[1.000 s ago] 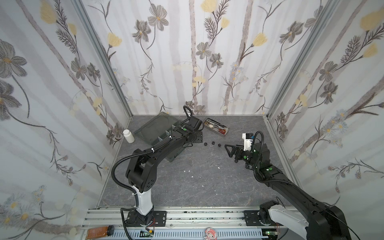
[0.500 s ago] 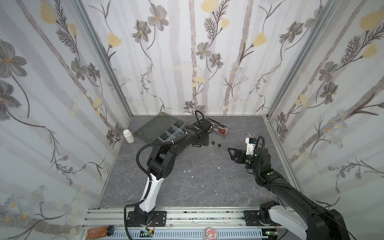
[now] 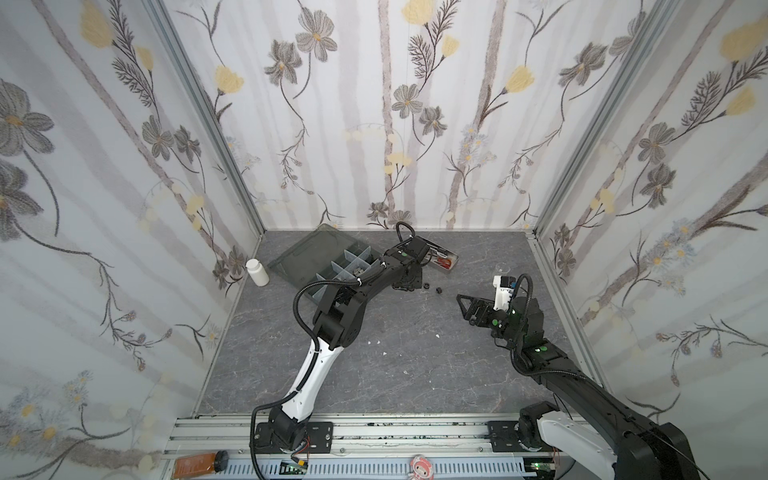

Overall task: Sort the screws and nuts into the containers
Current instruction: 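Lower the left gripper and close it on the black hex nut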

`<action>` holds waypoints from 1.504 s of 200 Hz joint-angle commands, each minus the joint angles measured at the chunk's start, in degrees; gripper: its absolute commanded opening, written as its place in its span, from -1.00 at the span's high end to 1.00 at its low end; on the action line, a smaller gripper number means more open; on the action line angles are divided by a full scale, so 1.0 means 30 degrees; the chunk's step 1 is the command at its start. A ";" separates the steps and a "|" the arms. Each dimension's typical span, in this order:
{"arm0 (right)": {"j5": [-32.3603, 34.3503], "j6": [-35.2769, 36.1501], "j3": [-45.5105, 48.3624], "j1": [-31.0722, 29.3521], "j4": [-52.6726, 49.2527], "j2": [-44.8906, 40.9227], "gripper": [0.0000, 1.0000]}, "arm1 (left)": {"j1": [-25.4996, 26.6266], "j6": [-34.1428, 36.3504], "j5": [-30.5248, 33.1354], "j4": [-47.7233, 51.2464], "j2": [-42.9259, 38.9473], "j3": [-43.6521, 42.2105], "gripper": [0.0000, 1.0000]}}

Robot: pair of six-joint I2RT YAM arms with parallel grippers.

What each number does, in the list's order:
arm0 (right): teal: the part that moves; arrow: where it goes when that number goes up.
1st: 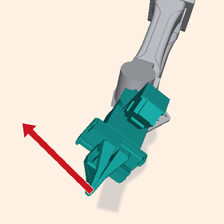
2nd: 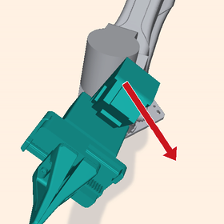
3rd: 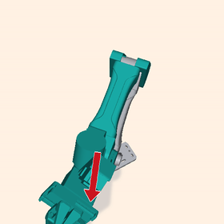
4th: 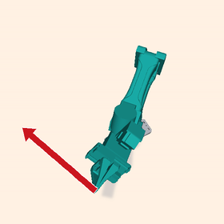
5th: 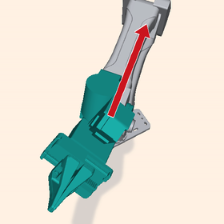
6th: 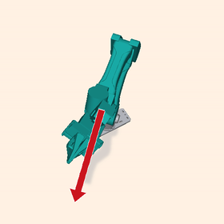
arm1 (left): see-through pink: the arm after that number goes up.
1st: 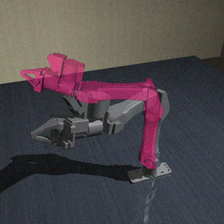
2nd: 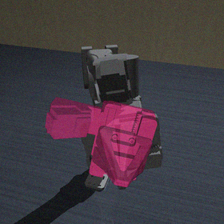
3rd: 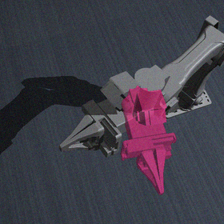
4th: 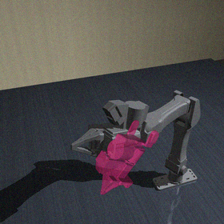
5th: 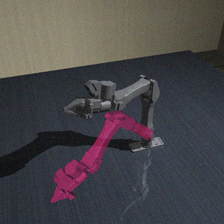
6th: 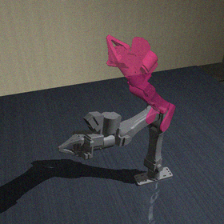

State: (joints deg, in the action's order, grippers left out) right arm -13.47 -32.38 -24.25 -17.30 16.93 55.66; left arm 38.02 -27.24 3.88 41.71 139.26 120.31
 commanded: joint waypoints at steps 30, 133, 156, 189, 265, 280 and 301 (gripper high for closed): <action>-0.0353 -0.0287 0.0073 -0.0034 0.1308 0.0122 -0.96 | 0.0034 -0.0348 0.0250 0.0594 0.0623 0.0502 -0.08; -0.0111 -0.0223 0.0117 -0.0029 0.1122 -0.0359 -0.96 | 0.0362 -0.0142 0.1169 0.1309 0.1215 0.1117 0.13; -0.0134 -0.0234 0.0139 -0.0015 0.1133 -0.0467 -0.96 | 0.0535 -0.0097 0.1641 0.1585 0.1215 0.1091 0.19; -0.0093 -0.0224 0.0181 -0.0028 0.1081 -0.0657 -0.97 | 0.0871 -0.0066 0.2079 0.1638 0.1072 0.0614 0.26; 0.0061 -0.0189 0.0203 -0.0005 0.1074 -0.0740 -0.97 | 0.0983 -0.0175 0.1992 0.1650 0.0785 0.0560 0.65; 0.0103 -0.0150 0.0188 -0.0024 0.1008 -0.0761 -0.97 | 0.1031 -0.0198 0.1908 0.1681 0.0515 0.0516 0.67; 0.0151 -0.0055 0.0150 -0.0002 0.0935 -0.0743 -0.97 | 0.1052 -0.0231 0.1714 0.1612 -0.0203 0.0345 0.68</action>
State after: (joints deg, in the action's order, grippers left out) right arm -13.58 -32.93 -23.86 -17.30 18.57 53.67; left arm 41.12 -27.22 9.41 45.36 141.29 121.80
